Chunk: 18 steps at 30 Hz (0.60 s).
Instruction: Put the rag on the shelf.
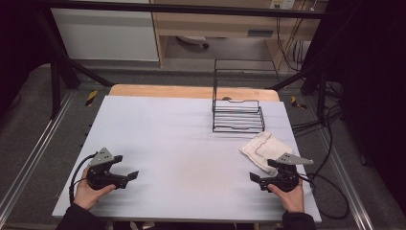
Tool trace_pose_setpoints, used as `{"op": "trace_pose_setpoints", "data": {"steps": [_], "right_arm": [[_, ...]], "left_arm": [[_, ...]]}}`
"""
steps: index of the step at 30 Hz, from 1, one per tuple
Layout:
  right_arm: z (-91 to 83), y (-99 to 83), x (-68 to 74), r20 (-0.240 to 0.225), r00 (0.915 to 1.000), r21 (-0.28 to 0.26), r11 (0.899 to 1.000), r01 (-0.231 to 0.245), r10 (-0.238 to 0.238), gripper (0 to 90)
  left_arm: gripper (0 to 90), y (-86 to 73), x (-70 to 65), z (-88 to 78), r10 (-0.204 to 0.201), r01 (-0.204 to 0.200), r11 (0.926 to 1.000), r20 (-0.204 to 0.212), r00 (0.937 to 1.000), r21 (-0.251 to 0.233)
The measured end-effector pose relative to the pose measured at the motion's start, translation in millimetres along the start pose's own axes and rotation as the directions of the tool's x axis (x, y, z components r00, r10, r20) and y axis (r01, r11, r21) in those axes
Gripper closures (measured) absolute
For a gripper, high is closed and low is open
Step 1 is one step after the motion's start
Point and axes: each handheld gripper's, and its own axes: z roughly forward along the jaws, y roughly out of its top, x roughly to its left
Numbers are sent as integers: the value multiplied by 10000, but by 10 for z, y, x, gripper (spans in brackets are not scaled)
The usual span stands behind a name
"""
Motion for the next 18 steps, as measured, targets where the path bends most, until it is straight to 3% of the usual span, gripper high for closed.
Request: {"op": "trace_pose_setpoints", "data": {"steps": [12, 15, 18], "right_arm": [[31, 1, -6, 333, 9993, 128, 9998, 165, -169, 38], [53, 25, -24, 581, 9982, 149, 9998, 110, -118, 87], [73, 43, -42, 924, 9950, 119, 9992, 380, -390, 153]], "left_arm": [[79, -17, 11, -7, -40, 40, 10000, -6, 10000, 27], [85, -19, 18, -10, -113, 113, 9999, -33, 9999, 8], [88, -19, 19, -8, -141, 141, 9999, -20, 9999, -4]]}}
